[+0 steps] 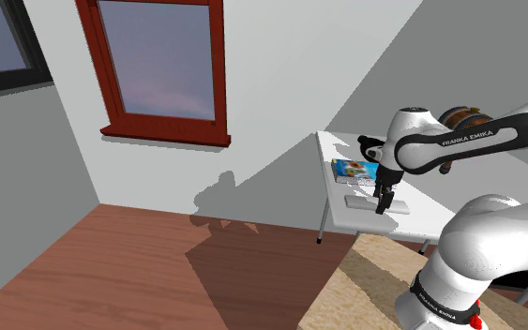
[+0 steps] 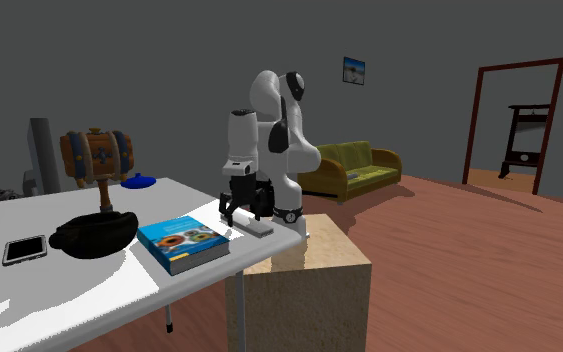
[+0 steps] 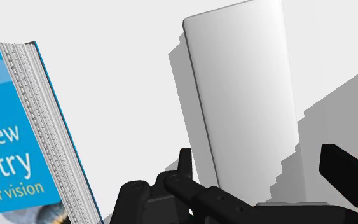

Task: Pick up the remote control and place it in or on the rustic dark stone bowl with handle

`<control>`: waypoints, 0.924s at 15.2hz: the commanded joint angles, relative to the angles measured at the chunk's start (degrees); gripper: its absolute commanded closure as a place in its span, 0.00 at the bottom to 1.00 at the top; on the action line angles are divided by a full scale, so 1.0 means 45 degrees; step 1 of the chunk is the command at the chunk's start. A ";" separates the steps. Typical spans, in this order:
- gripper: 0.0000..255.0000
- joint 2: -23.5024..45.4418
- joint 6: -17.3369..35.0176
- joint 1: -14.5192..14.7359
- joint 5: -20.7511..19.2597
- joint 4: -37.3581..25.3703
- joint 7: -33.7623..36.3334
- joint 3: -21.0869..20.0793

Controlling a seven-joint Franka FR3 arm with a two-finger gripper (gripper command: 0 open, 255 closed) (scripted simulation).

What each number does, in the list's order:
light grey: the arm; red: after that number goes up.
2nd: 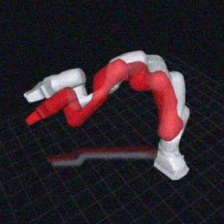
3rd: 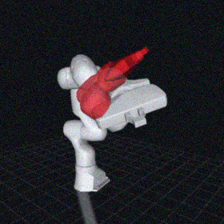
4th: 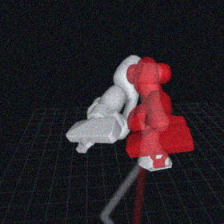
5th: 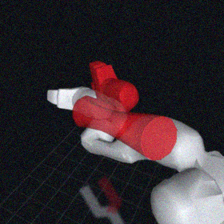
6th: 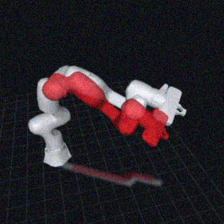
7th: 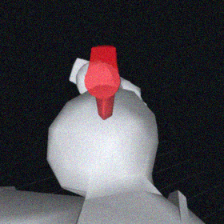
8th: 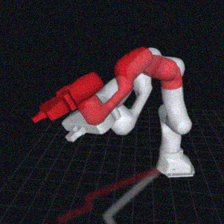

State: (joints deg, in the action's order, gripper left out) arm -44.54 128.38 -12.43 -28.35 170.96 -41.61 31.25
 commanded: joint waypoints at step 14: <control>1.00 -0.0525 -0.0786 0.0039 0.0251 -0.0275 -0.0045 -0.0249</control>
State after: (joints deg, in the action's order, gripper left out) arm -46.12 125.97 -12.27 -27.55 170.05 -41.75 30.47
